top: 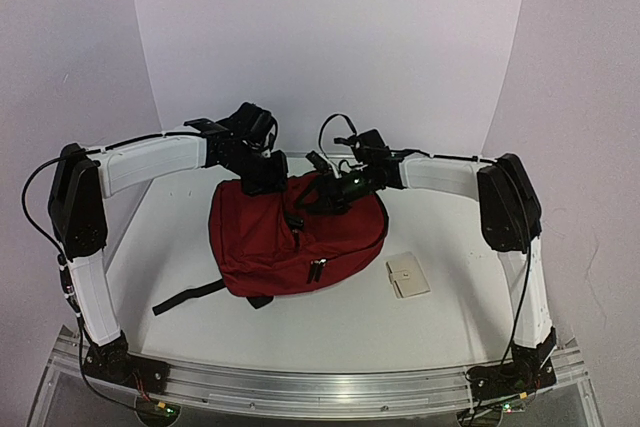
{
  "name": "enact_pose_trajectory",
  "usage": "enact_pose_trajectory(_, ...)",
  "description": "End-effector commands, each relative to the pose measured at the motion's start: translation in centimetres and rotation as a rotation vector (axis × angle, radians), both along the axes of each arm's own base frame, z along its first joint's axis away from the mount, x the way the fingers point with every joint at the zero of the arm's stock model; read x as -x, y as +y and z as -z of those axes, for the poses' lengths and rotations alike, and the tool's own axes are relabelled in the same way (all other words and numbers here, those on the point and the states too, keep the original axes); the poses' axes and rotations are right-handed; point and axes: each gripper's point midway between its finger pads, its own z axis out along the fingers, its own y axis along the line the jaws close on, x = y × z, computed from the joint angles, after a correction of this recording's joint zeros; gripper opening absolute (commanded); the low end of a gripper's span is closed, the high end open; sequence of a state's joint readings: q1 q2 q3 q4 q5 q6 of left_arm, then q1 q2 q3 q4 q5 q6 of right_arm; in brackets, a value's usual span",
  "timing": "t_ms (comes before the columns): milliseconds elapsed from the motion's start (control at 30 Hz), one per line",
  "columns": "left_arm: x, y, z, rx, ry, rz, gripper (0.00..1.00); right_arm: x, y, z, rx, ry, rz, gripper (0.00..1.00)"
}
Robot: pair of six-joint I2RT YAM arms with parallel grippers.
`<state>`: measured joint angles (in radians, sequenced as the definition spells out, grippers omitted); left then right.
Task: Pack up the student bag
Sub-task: Place the stationery in the student bag.
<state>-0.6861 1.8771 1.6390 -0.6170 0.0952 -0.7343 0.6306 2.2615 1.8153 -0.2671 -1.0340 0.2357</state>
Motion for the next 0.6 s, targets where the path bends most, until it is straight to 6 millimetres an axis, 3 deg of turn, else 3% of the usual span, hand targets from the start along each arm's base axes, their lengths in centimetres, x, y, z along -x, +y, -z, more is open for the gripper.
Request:
enact_pose_trajectory(0,-0.8,-1.0,-4.6,0.103,-0.102,0.003,0.0,2.7,1.7,-2.7,-0.053,-0.073,-0.075,0.98)
enact_pose_trajectory(200,-0.8,-1.0,-4.6,0.107,-0.1,0.001,0.0,3.3,2.7,-0.5,-0.035,-0.074,-0.108,0.98)
enact_pose_trajectory(400,-0.7,-1.0,-4.4,0.105,-0.096,0.001,0.0,5.4,4.5,-1.5,-0.058,-0.096,-0.161,0.98)
enact_pose_trajectory(567,-0.8,-1.1,-4.5,0.107,-0.1,0.003,0.0,6.8,5.5,-0.7,-0.044,-0.073,-0.181,0.92)
